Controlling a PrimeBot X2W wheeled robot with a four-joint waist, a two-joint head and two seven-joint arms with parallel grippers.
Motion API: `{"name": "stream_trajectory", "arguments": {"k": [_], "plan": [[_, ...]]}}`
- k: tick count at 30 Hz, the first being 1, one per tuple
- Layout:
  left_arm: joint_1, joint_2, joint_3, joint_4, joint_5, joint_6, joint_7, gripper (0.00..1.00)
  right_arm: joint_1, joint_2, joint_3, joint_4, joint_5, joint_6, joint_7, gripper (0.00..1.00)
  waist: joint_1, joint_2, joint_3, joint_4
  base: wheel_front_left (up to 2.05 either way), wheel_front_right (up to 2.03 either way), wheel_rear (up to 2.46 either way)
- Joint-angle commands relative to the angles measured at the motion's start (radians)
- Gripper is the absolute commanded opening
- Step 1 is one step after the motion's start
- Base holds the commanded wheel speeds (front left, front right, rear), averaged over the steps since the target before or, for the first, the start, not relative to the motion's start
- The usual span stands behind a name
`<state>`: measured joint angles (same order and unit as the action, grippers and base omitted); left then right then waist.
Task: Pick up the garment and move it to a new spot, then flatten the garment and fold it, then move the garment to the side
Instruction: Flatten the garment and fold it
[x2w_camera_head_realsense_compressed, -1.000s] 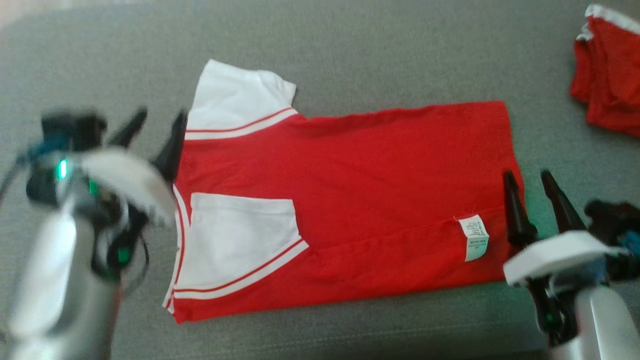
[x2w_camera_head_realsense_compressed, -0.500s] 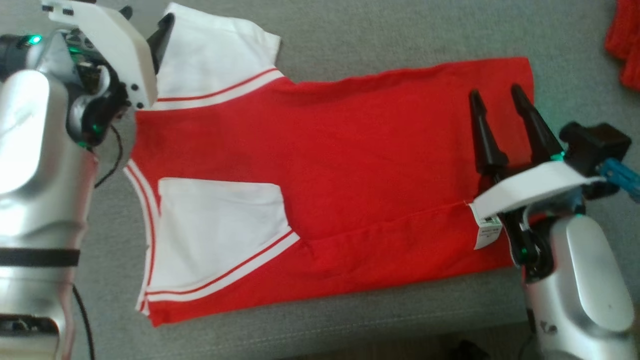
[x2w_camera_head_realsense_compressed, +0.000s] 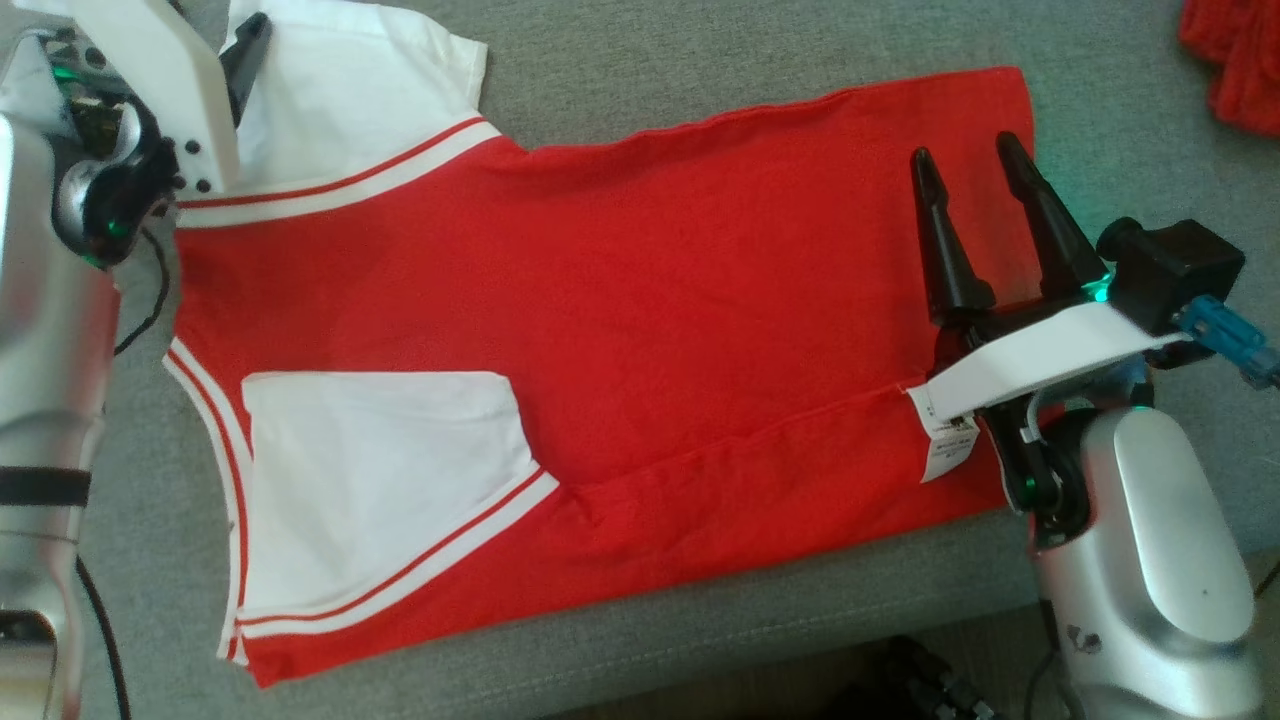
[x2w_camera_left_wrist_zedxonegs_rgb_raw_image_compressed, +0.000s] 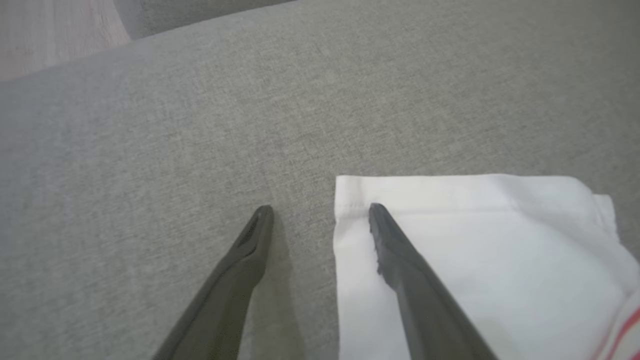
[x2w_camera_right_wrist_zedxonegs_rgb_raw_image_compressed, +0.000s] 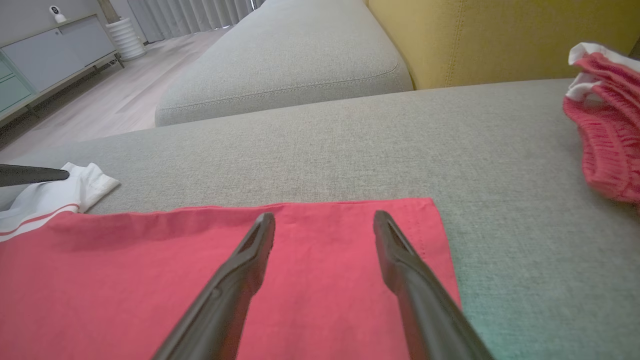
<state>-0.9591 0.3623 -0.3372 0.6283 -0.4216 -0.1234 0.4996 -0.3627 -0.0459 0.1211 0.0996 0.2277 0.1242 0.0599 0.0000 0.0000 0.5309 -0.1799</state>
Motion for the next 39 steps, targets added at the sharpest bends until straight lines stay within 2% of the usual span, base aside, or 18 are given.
{"name": "stream_trajectory", "arguments": {"k": [1,3,4,5,7,10,11,12,20,25,30,37,39], "plan": [[-0.035,0.042,0.006,-0.023,-0.022,-0.005,0.001,1.0,-0.017,-0.004,0.021,-0.038,-0.005,0.007,-0.01,1.0,0.0,0.0,0.001,-0.003,0.0,0.0,0.0],[-0.035,0.039,-0.002,-0.027,-0.032,-0.005,0.0,1.0,-0.019,-0.004,0.021,-0.039,-0.006,0.007,-0.009,1.0,0.0,0.0,0.001,-0.005,0.0,0.0,0.0],[-0.034,0.039,-0.022,-0.036,-0.049,-0.006,0.001,0.85,-0.024,-0.005,0.021,-0.038,-0.01,0.007,-0.007,1.0,0.0,0.0,0.0,-0.007,0.0,0.0,0.0],[-0.034,0.039,-0.022,-0.036,-0.049,-0.006,0.001,0.85,-0.024,-0.005,0.021,-0.038,-0.01,0.007,-0.007,1.0,0.0,0.0,0.0,-0.007,0.0,0.0,0.0],[-0.03,0.042,-0.048,-0.05,-0.069,-0.007,0.001,0.58,-0.031,-0.008,0.022,-0.036,-0.014,0.007,-0.003,1.0,0.0,0.0,0.0,-0.008,0.0,0.0,0.0],[-0.027,0.055,-0.076,-0.069,-0.096,-0.007,-0.008,0.29,-0.047,-0.02,0.021,-0.028,-0.017,0.007,0.009,1.0,0.0,0.0,0.001,-0.009,0.0,0.0,0.0],[-0.027,0.06,-0.082,-0.075,-0.103,-0.007,-0.016,0.08,-0.054,-0.025,0.02,-0.022,-0.02,0.007,0.016,1.0,0.0,0.0,0.002,-0.009,0.0,0.0,0.0],[-0.028,0.064,-0.087,-0.08,-0.109,-0.007,-0.028,0.0,-0.064,-0.032,0.021,-0.016,-0.025,0.007,0.023,1.0,0.0,0.0,0.002,-0.009,0.0,0.0,0.0],[-0.036,0.073,-0.107,-0.091,-0.136,-0.007,-0.128,0.0,-0.18,-0.13,0.008,0.073,-0.08,0.007,0.134,1.0,0.0,0.0,-0.006,0.02,0.0,0.0,0.0],[-0.031,0.072,-0.12,-0.105,-0.155,-0.007,-0.174,0.0,-0.238,-0.199,0.014,0.141,-0.106,0.007,0.252,1.0,0.0,0.0,-0.014,0.052,0.0,0.0,0.0],[-0.023,0.059,-0.144,-0.118,-0.175,-0.007,-0.211,0.0,-0.266,-0.268,0.054,0.196,-0.074,0.007,0.363,1.0,0.0,0.0,-0.015,0.079,0.0,0.0,0.0],[-0.025,0.056,-0.171,-0.124,-0.197,-0.007,-0.236,0.0,-0.284,-0.296,0.084,0.227,-0.008,0.007,0.426,0.99,0.0,0.0,-0.011,0.09,0.0,0.0,0.0],[-0.026,0.055,-0.176,-0.122,-0.201,-0.007,-0.24,0.0,-0.288,-0.298,0.091,0.238,0.008,0.007,0.441,0.47,0.0,0.0,-0.011,0.091,0.0,0.0,0.0]]}}
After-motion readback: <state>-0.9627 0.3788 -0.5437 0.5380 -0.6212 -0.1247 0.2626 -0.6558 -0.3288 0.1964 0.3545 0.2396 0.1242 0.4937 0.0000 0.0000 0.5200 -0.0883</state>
